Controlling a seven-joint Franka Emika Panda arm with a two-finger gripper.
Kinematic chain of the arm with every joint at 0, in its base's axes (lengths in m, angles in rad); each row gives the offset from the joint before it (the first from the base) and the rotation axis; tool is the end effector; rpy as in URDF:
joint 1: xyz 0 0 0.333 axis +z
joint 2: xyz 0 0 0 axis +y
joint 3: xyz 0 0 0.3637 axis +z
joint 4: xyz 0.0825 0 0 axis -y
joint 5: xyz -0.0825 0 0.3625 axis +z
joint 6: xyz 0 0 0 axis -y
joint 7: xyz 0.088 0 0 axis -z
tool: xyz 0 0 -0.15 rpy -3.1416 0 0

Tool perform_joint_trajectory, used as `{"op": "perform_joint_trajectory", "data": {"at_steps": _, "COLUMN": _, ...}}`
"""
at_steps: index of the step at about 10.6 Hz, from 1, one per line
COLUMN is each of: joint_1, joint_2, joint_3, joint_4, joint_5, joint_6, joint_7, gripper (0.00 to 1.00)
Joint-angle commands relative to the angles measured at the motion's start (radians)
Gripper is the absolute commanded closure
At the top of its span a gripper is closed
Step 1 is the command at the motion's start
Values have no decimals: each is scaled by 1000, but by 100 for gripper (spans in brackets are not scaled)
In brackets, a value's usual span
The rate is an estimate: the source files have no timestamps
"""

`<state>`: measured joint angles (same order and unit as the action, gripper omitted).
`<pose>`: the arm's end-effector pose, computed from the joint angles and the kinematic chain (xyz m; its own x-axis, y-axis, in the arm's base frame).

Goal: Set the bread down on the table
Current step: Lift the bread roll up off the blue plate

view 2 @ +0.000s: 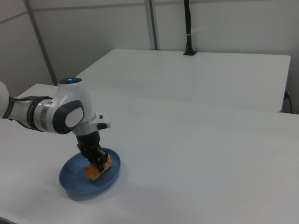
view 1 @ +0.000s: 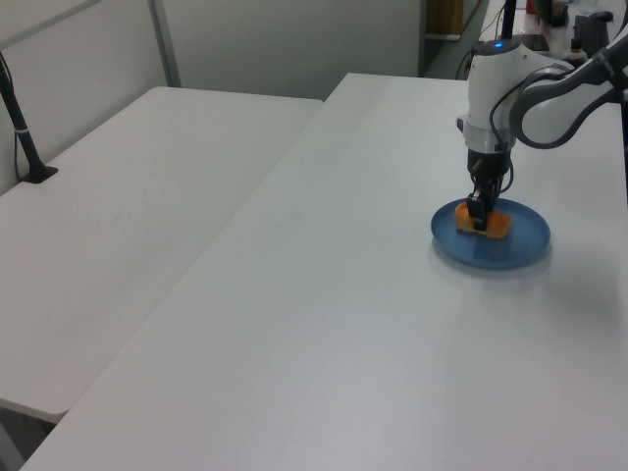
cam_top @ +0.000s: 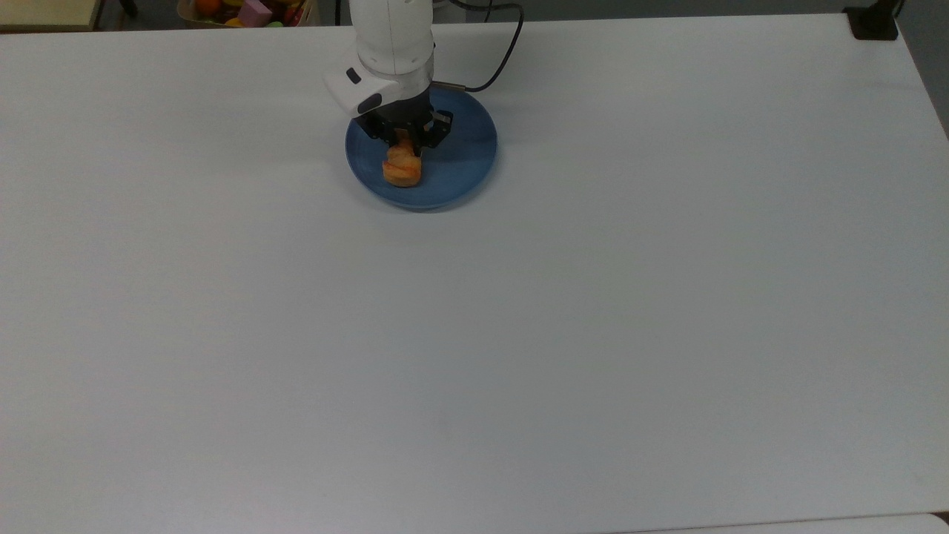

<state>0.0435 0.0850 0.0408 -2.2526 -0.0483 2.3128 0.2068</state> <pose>0.5140 0.0408 0.3442 0.9958 -0.0897 -0.0182 -0.0890 -0.9954 0.0358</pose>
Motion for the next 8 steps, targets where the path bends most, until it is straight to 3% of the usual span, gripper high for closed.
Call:
{"op": "perform_joint_trajectory", "data": {"at_steps": 1, "joint_1": 7, "joint_2": -60, "joint_3": -4, "joint_4": 94, "joint_5": -10, "joint_6": -181, "joint_7": -30, "gripper": 67}}
{"op": "perform_joint_trajectory", "data": {"at_steps": 8, "joint_1": -33, "joint_2": -74, "joint_3": -18, "joint_4": 554, "joint_5": 4, "joint_6": -725, "joint_7": -233, "gripper": 67}}
